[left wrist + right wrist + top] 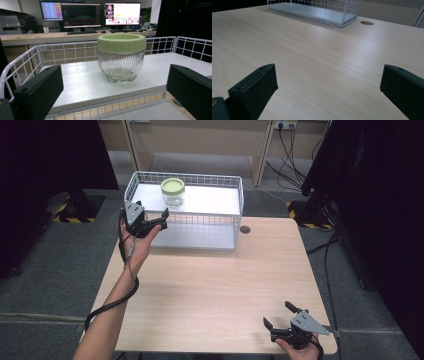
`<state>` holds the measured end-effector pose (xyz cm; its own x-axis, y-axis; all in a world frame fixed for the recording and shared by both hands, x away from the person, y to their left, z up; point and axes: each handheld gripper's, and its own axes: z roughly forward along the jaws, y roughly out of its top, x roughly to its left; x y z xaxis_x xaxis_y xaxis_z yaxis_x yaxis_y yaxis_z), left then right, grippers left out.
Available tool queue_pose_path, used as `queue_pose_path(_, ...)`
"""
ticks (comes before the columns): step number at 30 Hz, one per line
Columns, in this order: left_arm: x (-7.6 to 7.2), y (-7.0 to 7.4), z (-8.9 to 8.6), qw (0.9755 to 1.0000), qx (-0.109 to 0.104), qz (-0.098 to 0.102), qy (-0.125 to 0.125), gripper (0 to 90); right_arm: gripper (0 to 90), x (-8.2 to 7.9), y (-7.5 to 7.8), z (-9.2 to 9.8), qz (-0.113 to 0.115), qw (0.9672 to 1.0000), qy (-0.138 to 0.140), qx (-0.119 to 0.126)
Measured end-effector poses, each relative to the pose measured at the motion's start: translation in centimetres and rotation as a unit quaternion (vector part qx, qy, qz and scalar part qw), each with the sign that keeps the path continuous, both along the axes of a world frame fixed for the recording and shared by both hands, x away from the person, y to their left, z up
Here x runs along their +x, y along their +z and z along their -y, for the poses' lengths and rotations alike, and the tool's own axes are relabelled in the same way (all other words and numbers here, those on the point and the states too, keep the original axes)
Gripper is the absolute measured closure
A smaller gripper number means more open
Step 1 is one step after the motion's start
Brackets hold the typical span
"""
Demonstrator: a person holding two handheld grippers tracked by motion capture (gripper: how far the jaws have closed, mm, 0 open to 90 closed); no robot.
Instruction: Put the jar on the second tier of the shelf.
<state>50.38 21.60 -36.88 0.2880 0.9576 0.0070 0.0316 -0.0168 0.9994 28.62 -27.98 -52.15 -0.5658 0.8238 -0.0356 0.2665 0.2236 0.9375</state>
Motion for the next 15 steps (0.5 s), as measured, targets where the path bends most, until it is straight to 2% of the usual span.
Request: queue_pose_path(15, -1.7, -1.5, -0.5, 0.9999, -0.003, 0.005, -0.008, 0.6, 1.4, 0.0, 0.0, 0.0, 0.001, 1.0, 0.0, -0.001)
